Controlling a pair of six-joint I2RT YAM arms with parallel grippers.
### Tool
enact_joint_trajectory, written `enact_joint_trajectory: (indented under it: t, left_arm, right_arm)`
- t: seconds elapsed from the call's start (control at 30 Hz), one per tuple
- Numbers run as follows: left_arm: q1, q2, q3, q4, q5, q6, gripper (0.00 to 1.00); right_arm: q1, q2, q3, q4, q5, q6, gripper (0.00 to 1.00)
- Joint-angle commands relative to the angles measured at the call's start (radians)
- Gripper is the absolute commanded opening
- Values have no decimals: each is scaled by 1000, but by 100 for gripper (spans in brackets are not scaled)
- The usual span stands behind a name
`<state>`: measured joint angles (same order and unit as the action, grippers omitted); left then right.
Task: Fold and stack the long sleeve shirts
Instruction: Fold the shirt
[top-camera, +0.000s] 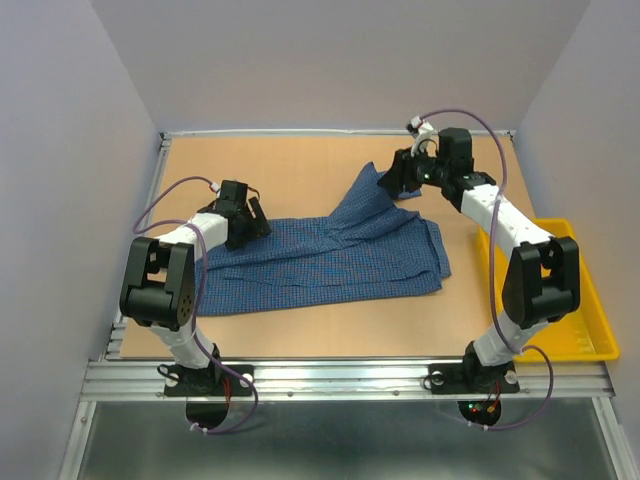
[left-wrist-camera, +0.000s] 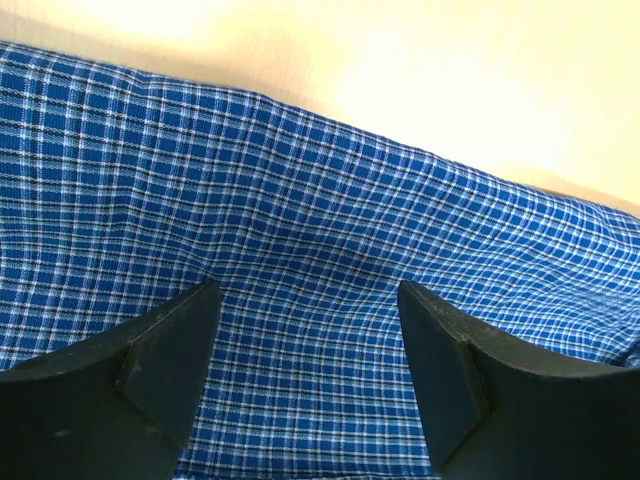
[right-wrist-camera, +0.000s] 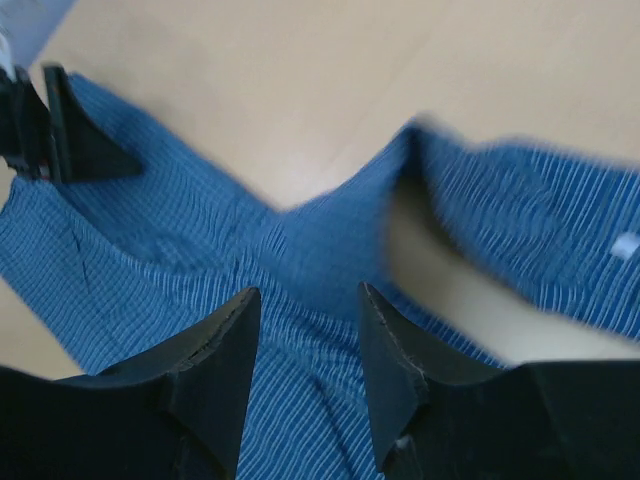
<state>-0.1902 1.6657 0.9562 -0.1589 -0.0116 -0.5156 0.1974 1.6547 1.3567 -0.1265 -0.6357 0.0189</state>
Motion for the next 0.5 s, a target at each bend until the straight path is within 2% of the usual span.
enact_joint_trajectory:
  t: [0.0, 0.07, 0.17, 0.27, 0.47]
  left_arm:
    - [1, -7, -13, -54, -28, 11, 84]
    - [1, -26, -8, -65, -27, 11, 84]
    - [1, -46, -5, -73, -24, 12, 84]
    - [1, -60, -8, -82, -28, 14, 84]
    - [2, -66, -23, -82, -37, 11, 84]
  right_arm:
    - [2, -39, -135, -1, 19, 139, 50]
    - [4, -73, -180, -2, 86, 203, 50]
    - [2, -148, -255, -2, 299, 256, 50]
    - [-7, -187, -303, -5, 434, 331, 50]
    - [-30, -138, -274, -5, 438, 506, 48]
